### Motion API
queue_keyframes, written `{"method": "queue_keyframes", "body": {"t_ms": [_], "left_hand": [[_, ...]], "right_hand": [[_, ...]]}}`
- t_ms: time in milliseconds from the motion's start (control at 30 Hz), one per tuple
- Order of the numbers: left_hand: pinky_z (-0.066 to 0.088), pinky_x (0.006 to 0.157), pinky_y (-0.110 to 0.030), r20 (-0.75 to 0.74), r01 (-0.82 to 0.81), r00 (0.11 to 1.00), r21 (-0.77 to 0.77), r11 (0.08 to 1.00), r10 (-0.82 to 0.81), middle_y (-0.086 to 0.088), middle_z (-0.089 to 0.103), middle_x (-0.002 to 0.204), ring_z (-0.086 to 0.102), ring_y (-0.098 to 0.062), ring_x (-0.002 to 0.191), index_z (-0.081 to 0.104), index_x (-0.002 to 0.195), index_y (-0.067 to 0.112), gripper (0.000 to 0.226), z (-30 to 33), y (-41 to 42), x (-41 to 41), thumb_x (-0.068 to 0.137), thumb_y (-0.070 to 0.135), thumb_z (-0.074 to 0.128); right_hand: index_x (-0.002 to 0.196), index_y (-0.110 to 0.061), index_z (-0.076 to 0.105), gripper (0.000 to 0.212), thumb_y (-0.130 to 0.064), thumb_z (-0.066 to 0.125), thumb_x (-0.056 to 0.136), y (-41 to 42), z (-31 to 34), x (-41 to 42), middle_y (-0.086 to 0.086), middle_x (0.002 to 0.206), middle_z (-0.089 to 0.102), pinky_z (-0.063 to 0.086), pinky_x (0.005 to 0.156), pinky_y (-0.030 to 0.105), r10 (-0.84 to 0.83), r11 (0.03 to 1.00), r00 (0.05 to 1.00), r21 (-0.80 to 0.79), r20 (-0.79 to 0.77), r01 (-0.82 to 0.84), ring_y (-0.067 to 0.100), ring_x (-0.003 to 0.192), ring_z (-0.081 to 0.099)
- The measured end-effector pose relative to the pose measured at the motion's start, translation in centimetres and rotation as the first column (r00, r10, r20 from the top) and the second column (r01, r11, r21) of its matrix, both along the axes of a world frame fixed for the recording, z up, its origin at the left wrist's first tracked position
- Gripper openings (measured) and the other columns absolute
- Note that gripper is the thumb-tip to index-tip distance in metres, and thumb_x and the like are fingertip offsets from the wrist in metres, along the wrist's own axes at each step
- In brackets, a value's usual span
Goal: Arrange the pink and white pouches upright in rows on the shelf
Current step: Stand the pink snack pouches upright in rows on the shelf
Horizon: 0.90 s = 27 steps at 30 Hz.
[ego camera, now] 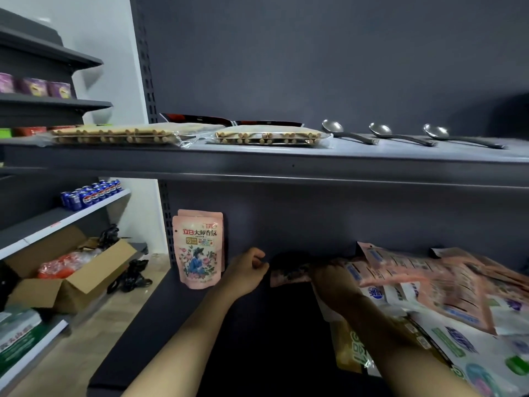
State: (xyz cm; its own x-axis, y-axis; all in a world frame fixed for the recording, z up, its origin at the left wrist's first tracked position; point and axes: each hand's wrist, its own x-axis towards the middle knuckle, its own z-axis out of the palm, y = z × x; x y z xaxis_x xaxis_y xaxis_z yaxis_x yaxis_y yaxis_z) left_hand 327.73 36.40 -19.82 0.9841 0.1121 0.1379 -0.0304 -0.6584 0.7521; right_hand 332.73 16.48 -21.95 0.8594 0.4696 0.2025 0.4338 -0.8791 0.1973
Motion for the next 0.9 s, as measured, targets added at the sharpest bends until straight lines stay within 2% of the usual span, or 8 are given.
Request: {"method": "queue_keyframes", "body": {"t_ms": [167, 267, 367, 533, 667, 733, 800, 900], "left_hand": [[0.041, 0.097, -0.025, 0.017, -0.019, 1.000, 0.053, 0.998, 0.018, -0.003, 0.051, 0.133, 0.050, -0.018, 0.119, 0.046, 0.131, 0.018, 0.053, -0.3, 0.7, -0.2, 0.084, 0.033, 0.065], [0.035, 0.101, -0.025, 0.091, 0.014, 0.995, 0.238, 0.971, -0.037, -0.001, 0.041, 0.135, 0.041, -0.017, 0.126, 0.039, 0.137, 0.022, 0.082, 0.5, 0.6, -0.6, 0.068, 0.044, 0.077], [0.042, 0.091, -0.027, 0.097, 0.048, 0.992, 0.345, 0.937, -0.086, 0.001, 0.054, 0.126, 0.052, -0.018, 0.117, 0.047, 0.129, 0.020, 0.070, 1.6, -0.1, -0.8, 0.070, 0.042, 0.076], [0.047, 0.075, -0.029, -0.022, 0.163, 0.987, 0.152, 0.975, -0.162, -0.003, 0.065, 0.096, 0.063, -0.020, 0.091, 0.060, 0.098, 0.011, 0.022, 2.2, 1.0, -1.8, 0.080, 0.021, 0.069], [0.052, 0.083, -0.030, -0.068, 0.153, 0.984, -0.132, 0.979, -0.163, -0.004, 0.070, 0.101, 0.067, -0.018, 0.093, 0.063, 0.102, 0.016, 0.018, 1.6, 2.7, -3.2, 0.084, 0.016, 0.066], [0.054, 0.082, -0.028, -0.095, 0.095, 0.987, -0.296, 0.950, -0.129, -0.003, 0.072, 0.101, 0.069, -0.016, 0.092, 0.064, 0.106, 0.014, 0.021, 1.2, 3.5, -4.0, 0.085, 0.016, 0.065], [0.054, 0.084, -0.031, -0.113, 0.016, 0.990, -0.496, 0.868, -0.083, -0.003, 0.073, 0.100, 0.069, -0.017, 0.092, 0.065, 0.109, 0.013, 0.024, 1.1, 4.6, -4.8, 0.086, 0.012, 0.064], [0.056, 0.077, -0.035, -0.114, -0.018, 0.987, -0.788, 0.615, -0.116, -0.007, 0.074, 0.095, 0.071, -0.020, 0.086, 0.063, 0.110, 0.007, 0.025, 0.9, 6.4, -5.8, 0.085, 0.006, 0.060]], "right_hand": [[0.117, -0.018, 0.056, 0.027, -0.019, 0.045, 0.092, 0.9, 2.1, 0.5, 0.004, 0.120, 0.063, 0.033, 0.094, 0.037, 0.011, 0.957, 0.980, 0.281, 0.201, -0.069, 0.025, 0.115, 0.056], [0.084, -0.025, 0.069, 0.011, -0.022, 0.067, 0.074, 1.5, 3.6, 0.6, -0.003, 0.082, 0.072, 0.034, 0.077, 0.035, 0.088, 0.961, 0.921, 0.213, 0.381, -0.179, 0.022, 0.080, 0.069], [0.068, -0.031, 0.069, 0.018, -0.033, 0.051, 0.074, 2.4, 4.7, 0.6, -0.012, 0.070, 0.070, 0.026, 0.072, 0.032, 0.232, 0.931, 0.827, 0.128, 0.512, -0.341, 0.015, 0.071, 0.067], [0.067, -0.030, 0.068, 0.032, -0.037, 0.040, 0.080, 4.5, 5.4, 0.4, -0.014, 0.072, 0.068, 0.027, 0.075, 0.031, 0.392, 0.842, 0.723, 0.096, 0.569, -0.532, 0.010, 0.086, 0.055], [0.084, -0.022, 0.070, 0.030, -0.037, 0.044, 0.084, 6.0, 5.2, -0.3, -0.002, 0.089, 0.069, 0.030, 0.074, 0.032, 0.243, 0.758, 0.756, 0.368, 0.608, -0.539, 0.021, 0.085, 0.061], [0.095, -0.016, 0.066, 0.033, -0.037, 0.043, 0.085, 6.5, 5.3, -0.5, 0.003, 0.096, 0.066, 0.037, 0.075, 0.034, 0.102, 0.659, 0.834, 0.591, 0.542, -0.465, 0.026, 0.086, 0.058], [0.096, -0.010, 0.064, 0.034, -0.034, 0.041, 0.091, 6.7, 5.9, -0.9, 0.008, 0.094, 0.064, 0.043, 0.077, 0.036, 0.096, 0.407, 0.936, 0.845, 0.338, -0.347, 0.027, 0.087, 0.057], [0.086, -0.010, 0.060, 0.018, -0.017, 0.047, 0.096, 6.6, 6.0, -0.7, 0.012, 0.081, 0.060, 0.042, 0.066, 0.027, 0.229, 0.085, 0.973, 0.995, 0.032, -0.053, 0.021, 0.077, 0.054]]}}
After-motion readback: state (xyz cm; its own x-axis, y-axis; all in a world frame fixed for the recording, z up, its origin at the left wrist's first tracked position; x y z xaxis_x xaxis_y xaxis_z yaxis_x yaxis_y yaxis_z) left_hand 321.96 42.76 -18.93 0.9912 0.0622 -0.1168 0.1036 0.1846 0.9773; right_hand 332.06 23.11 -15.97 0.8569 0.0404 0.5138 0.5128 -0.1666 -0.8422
